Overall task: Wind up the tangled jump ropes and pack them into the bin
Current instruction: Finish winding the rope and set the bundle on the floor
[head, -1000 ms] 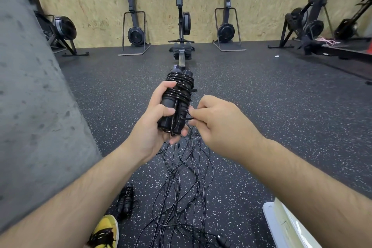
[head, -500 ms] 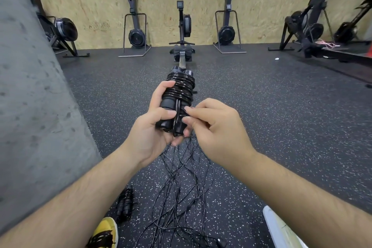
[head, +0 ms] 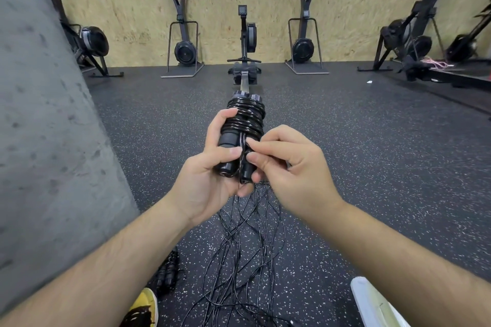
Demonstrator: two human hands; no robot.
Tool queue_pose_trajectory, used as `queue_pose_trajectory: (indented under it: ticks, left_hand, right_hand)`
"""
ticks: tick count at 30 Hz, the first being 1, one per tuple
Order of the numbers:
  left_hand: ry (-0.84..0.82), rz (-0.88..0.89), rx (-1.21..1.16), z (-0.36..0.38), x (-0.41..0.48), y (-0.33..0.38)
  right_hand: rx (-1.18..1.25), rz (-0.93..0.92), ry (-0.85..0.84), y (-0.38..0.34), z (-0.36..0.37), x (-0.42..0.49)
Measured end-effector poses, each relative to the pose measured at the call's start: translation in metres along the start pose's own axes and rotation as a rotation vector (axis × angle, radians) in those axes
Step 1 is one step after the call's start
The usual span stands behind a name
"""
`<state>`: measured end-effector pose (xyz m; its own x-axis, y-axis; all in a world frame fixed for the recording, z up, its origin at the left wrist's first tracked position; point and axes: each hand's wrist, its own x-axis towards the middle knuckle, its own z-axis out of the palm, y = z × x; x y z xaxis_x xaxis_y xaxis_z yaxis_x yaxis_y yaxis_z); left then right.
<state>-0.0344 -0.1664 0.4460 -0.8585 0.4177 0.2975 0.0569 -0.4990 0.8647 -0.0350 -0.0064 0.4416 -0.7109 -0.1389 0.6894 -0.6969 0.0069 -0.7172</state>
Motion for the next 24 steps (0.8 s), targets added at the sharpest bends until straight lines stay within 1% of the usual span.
queue_pose_trajectory:
  ticks: [4,6,10,14,16,18,21,24]
  left_hand:
    - [0.017,0.031,-0.005,0.000,-0.001,0.004]
    - [0.013,0.042,-0.015,0.000,0.000,0.004]
    - [0.019,0.039,-0.015,0.004,0.004,0.000]
    - [0.047,0.046,0.043,0.005,0.006,-0.003]
    - [0.080,0.045,0.086,0.005,0.008,-0.003]
    - [0.094,0.047,0.121,0.004,0.009,-0.003]
    - [0.092,0.053,0.134,0.003,0.008,0.001]
    - [0.089,0.051,0.130,0.002,0.005,0.003]
  right_hand:
    - [-0.177,-0.086,-0.092,0.002,-0.003,0.003]
    - [-0.231,-0.120,-0.046,0.003,0.001,0.000]
    - [-0.154,-0.013,0.149,0.006,0.010,-0.005]
    - [-0.019,0.091,0.172,0.008,0.013,-0.005]
    - [0.010,0.092,0.141,0.007,0.012,-0.006]
    - [-0.004,0.051,0.088,0.005,0.010,-0.006]
    - [-0.070,-0.019,-0.040,0.002,0.005,-0.005]
    - [-0.093,-0.020,-0.135,-0.001,0.000,-0.005]
